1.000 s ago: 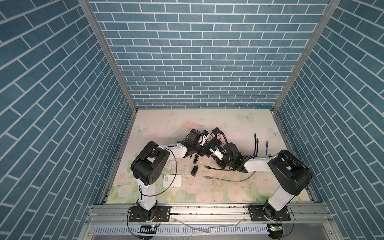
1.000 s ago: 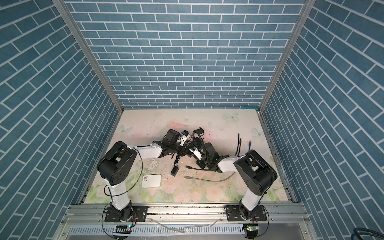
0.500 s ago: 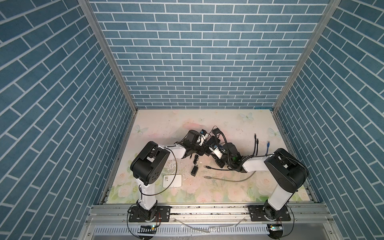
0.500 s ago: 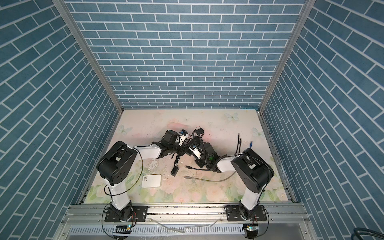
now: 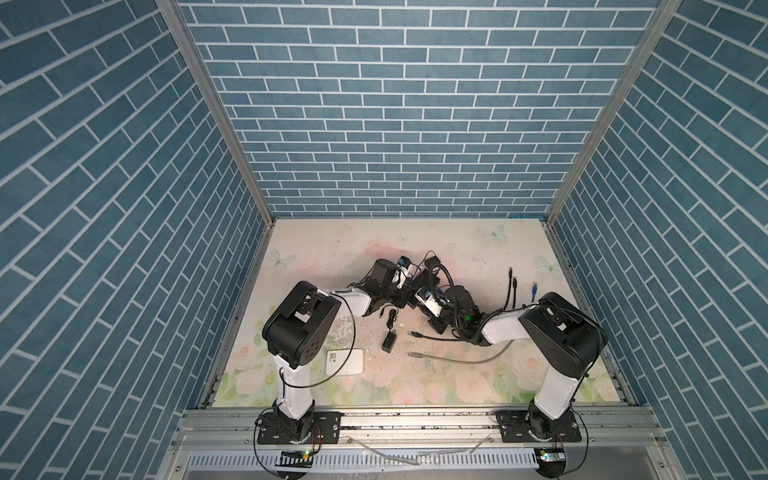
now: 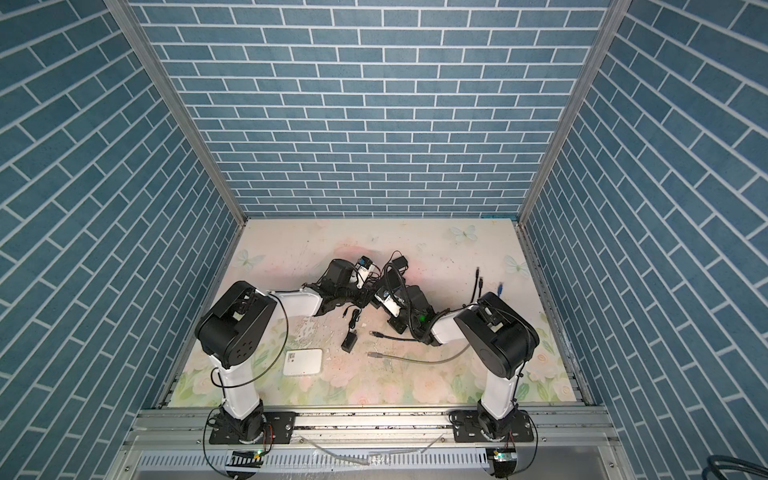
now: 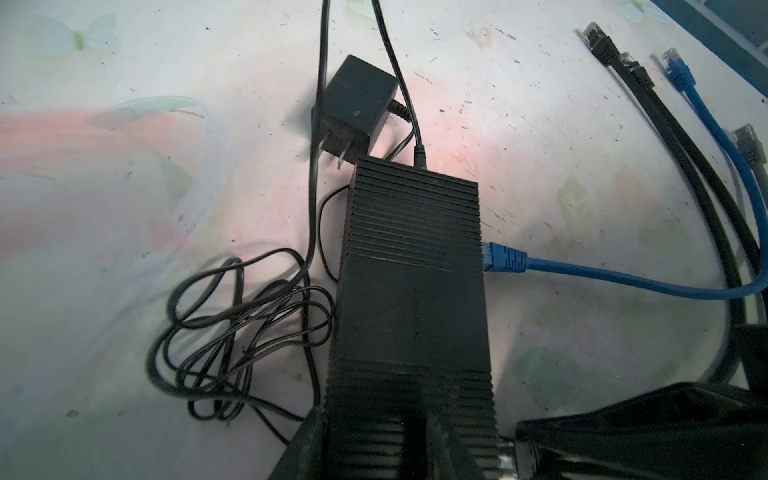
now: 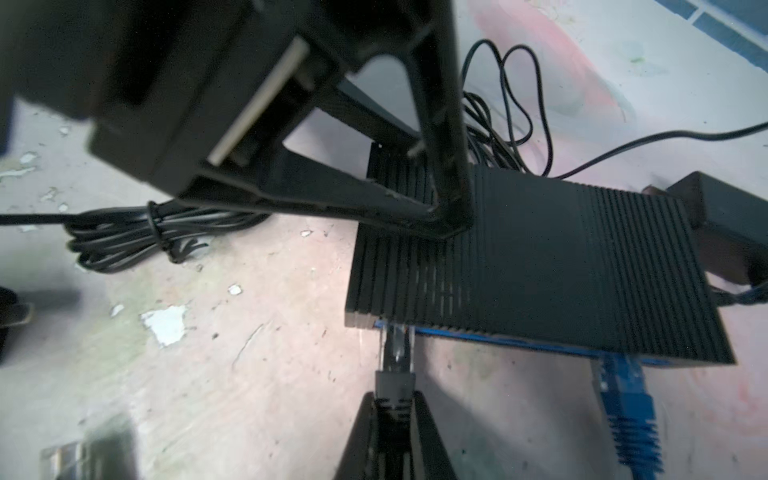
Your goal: Insert the plug into the switch port
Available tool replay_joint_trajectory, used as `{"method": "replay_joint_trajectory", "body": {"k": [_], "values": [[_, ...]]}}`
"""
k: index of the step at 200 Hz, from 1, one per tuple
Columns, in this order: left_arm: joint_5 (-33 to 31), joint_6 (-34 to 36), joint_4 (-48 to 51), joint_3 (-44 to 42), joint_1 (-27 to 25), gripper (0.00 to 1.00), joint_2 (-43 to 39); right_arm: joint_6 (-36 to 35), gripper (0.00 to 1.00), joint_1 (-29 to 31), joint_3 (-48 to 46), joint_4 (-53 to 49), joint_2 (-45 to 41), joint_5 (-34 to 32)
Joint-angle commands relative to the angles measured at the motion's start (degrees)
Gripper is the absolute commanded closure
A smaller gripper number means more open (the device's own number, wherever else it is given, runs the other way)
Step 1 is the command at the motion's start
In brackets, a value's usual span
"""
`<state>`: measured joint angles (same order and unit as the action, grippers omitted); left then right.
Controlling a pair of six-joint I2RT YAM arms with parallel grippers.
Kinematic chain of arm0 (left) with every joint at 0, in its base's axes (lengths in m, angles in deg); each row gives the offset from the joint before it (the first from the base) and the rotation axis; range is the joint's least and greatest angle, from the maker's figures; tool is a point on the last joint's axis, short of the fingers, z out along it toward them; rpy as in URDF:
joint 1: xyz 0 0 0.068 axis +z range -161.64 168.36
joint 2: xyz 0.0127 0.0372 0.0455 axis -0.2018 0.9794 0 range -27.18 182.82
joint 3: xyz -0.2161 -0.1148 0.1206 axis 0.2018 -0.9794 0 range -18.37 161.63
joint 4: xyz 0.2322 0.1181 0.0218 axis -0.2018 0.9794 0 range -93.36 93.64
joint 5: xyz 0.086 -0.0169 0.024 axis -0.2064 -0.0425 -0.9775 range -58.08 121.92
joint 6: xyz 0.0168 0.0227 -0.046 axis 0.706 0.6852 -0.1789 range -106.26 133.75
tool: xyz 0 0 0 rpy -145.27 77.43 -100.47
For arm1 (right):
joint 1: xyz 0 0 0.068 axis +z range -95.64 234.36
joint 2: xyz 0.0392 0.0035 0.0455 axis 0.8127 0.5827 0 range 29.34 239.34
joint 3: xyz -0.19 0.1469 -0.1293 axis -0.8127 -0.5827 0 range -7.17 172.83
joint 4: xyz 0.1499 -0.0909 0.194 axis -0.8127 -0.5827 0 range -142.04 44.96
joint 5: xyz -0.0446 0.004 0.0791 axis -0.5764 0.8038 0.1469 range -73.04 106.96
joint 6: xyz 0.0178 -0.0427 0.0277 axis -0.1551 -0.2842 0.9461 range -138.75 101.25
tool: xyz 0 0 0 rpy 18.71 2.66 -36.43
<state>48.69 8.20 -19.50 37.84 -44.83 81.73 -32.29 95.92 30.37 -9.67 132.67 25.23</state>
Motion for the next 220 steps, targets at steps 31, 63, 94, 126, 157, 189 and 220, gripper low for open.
{"method": "replay_joint_trajectory", "body": {"k": [31, 63, 94, 126, 157, 189, 220], "values": [[14.02, -2.27, 2.57, -2.41, -7.71, 0.62, 2.66, -2.12, 1.00, 1.15, 3.19, 18.70, 0.89, -0.80], [16.01, -1.63, 3.46, -1.85, -8.73, 0.63, 3.08, -2.63, 1.00, 1.18, 3.72, 20.86, 1.62, 0.40], [17.02, -0.96, 4.59, -1.02, -9.18, 0.63, 3.51, -2.81, 1.00, 1.15, 4.01, 23.51, 2.15, 1.61], [14.40, -0.37, 6.46, -0.62, -9.16, 0.62, 2.68, -2.10, 1.00, 1.24, 3.45, 21.83, 1.87, 0.94], [9.98, 0.34, 10.95, 1.97, -8.34, 0.61, 1.00, -0.50, 1.00, 1.24, 1.41, 18.35, 0.28, -1.94], [7.50, 1.47, 16.19, 6.89, -7.11, 0.59, -0.09, 0.21, 1.00, 1.13, -2.01, 15.66, -2.65, -5.59], [4.44, 1.97, 18.76, 10.04, -6.43, 0.51, -0.05, 0.71, 1.00, 0.94, -3.53, 12.41, -5.03, -9.83]]}}
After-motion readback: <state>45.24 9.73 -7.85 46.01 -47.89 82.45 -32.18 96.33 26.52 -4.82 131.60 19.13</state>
